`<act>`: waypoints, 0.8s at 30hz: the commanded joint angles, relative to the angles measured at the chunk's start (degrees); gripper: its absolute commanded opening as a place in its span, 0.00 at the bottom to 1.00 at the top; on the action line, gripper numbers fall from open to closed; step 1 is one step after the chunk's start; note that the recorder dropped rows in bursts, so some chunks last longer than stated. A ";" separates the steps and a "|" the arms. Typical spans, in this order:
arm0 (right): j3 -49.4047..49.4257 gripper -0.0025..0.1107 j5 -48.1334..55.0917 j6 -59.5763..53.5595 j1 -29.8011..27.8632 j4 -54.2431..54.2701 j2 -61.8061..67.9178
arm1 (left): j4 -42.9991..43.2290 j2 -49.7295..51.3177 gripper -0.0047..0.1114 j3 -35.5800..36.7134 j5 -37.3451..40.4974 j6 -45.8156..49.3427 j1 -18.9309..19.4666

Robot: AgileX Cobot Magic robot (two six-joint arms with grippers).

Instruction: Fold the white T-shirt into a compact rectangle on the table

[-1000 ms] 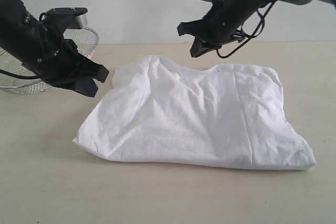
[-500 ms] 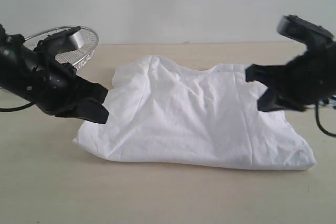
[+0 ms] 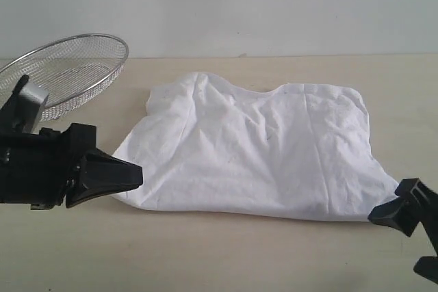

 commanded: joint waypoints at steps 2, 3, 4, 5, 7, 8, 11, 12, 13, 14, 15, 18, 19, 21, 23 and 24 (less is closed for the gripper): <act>0.38 0.71 -2.12 -9.11 -0.16 13.48 -0.50 | -7.85 -0.51 0.08 2.89 1.13 6.78 0.01; 0.09 0.71 -2.12 -10.55 -0.16 13.48 -0.40 | -7.85 -0.51 0.08 3.31 1.13 7.20 0.01; -0.26 0.71 -2.12 -10.63 -0.16 13.48 -0.40 | -7.85 -0.51 0.08 3.31 1.13 7.20 0.01; -0.74 0.71 -2.12 -10.29 -0.16 13.48 -0.40 | -7.85 -0.51 0.08 3.43 1.13 7.20 0.01; -1.24 0.71 -1.19 -10.15 -0.16 13.48 -0.40 | -7.85 -0.51 0.08 3.43 1.13 7.20 0.01; -1.24 0.71 -1.19 -10.15 -0.16 13.48 -0.40 | -7.85 -0.51 0.08 3.41 1.02 7.32 0.01; -1.24 0.71 0.00 -9.88 -0.04 13.48 -0.40 | -7.85 -0.51 0.08 3.41 0.42 7.81 0.01; -1.24 0.71 1.00 -9.88 0.25 13.48 -0.40 | -7.85 -0.51 0.08 3.41 0.28 8.34 0.01; -1.24 0.71 1.41 -9.74 0.87 13.48 -0.40 | -7.85 -0.51 0.08 3.41 0.28 8.94 0.01; -1.24 0.71 1.12 -9.64 1.86 13.48 -0.40 | -7.85 -0.51 0.08 3.41 0.03 9.71 0.01; -1.24 0.71 -0.77 -9.64 2.76 13.48 -0.40 | -7.85 -0.51 0.08 3.41 -0.12 9.68 0.01; -1.24 0.71 -7.05 -6.87 6.08 13.48 -0.28 | -7.85 -0.51 0.08 3.41 -0.38 9.82 0.01; -1.24 0.71 -8.35 -4.30 7.03 13.48 0.11 | -7.85 -0.51 0.08 3.41 -0.38 10.41 0.01; -2.14 0.71 -9.58 -1.94 8.12 13.48 0.94 | -7.85 -0.51 0.08 3.41 -0.51 11.00 0.01; -2.89 0.71 -9.09 -1.55 8.57 13.48 2.00 | -7.85 -0.51 0.08 3.41 -0.38 11.05 0.01; -3.16 0.71 -8.06 -1.00 8.57 13.48 2.55 | -7.85 -0.51 0.08 3.41 -0.38 11.26 0.01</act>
